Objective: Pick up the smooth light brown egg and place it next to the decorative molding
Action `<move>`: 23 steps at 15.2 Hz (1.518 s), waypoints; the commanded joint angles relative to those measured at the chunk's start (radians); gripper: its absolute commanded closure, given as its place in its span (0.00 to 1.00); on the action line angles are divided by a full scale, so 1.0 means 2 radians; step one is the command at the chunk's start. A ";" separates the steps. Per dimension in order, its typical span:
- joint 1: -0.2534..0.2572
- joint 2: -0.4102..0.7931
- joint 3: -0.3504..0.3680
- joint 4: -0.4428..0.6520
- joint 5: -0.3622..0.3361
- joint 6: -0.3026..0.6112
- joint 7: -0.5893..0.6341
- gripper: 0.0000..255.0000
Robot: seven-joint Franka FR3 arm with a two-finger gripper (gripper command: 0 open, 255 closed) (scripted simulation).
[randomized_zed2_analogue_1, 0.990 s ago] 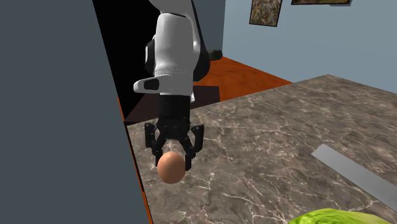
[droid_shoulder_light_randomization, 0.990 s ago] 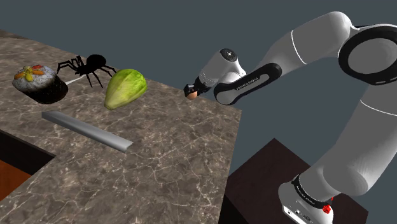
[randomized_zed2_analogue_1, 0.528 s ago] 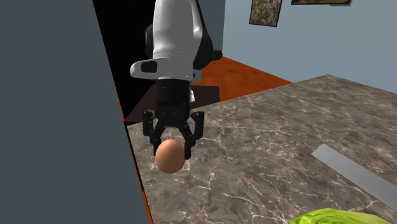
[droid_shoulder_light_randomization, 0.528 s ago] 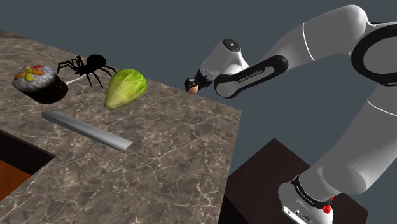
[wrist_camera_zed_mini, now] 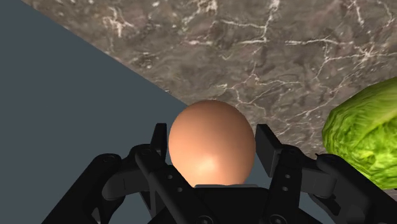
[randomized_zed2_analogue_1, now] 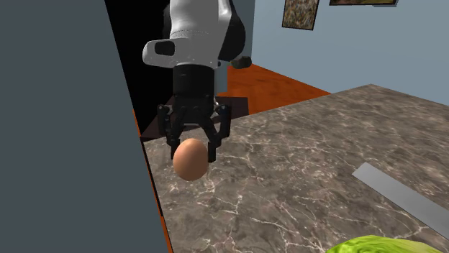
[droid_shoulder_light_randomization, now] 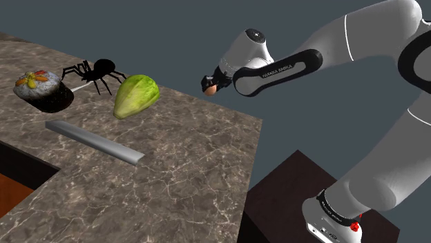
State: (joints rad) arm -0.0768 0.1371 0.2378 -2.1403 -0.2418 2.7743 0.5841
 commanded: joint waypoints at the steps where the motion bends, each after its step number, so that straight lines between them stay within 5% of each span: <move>1: -0.002 -0.007 0.003 0.005 0.009 -0.011 -0.008 1.00; 11: -0.005 -0.038 0.009 0.032 0.041 -0.067 -0.035 1.00; 23: 0.099 0.075 0.031 0.190 -0.088 -0.145 0.154 1.00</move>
State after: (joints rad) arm 0.0977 0.2577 0.2984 -1.8032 -0.3965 2.5050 0.8623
